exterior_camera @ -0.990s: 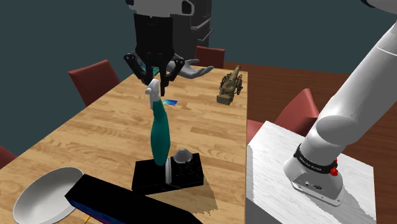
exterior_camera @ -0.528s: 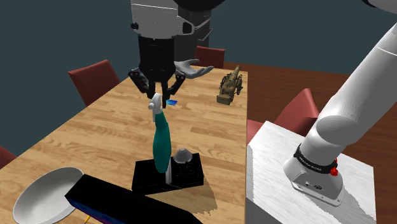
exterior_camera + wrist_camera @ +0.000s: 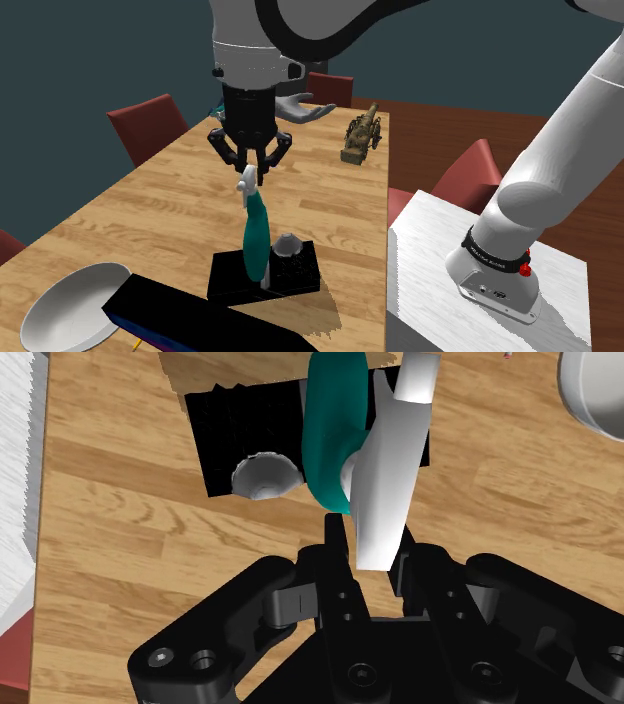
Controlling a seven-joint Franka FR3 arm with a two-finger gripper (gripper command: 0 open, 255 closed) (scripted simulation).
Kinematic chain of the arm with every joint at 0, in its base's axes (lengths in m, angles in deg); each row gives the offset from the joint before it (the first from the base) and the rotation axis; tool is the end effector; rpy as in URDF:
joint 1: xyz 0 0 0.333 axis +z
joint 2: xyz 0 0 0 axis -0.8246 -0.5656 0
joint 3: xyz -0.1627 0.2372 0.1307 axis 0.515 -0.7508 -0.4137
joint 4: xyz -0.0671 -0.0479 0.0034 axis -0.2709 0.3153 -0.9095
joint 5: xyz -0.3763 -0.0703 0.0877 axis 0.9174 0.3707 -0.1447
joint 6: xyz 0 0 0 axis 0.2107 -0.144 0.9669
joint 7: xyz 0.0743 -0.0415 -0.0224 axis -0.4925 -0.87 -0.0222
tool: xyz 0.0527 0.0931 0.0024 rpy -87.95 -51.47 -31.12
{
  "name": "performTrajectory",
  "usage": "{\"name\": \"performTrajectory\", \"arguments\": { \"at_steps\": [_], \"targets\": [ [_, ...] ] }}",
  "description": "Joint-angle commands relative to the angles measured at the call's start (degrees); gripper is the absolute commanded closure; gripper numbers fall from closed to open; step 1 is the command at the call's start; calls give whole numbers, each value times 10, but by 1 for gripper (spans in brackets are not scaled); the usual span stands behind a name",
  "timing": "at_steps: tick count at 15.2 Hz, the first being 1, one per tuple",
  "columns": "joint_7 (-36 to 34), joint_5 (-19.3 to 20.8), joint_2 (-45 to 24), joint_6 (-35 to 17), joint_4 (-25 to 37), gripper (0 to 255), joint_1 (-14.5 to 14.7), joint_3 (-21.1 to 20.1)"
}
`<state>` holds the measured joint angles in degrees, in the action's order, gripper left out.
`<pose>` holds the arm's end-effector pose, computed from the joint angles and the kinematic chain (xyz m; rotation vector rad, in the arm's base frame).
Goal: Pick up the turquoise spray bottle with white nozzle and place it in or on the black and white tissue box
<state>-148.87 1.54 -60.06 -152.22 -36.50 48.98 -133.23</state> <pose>0.4112 0.3640 0.5142 -2.7790 1.1980 0.0501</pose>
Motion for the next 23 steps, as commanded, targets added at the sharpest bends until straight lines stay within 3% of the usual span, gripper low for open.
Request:
{"name": "performTrajectory", "arguments": {
  "at_steps": [1,6,7,12,16,23],
  "targets": [
    [0,0,0,-2,-2,255,0,0],
    [0,0,0,-2,-2,255,0,0],
    [0,0,0,-2,-2,0,0,0],
    [1,0,0,-2,-2,0,0,0],
    [7,-9,17,71,58,0,-5,11],
    [7,-9,17,71,58,0,-5,11]
  ]
}}
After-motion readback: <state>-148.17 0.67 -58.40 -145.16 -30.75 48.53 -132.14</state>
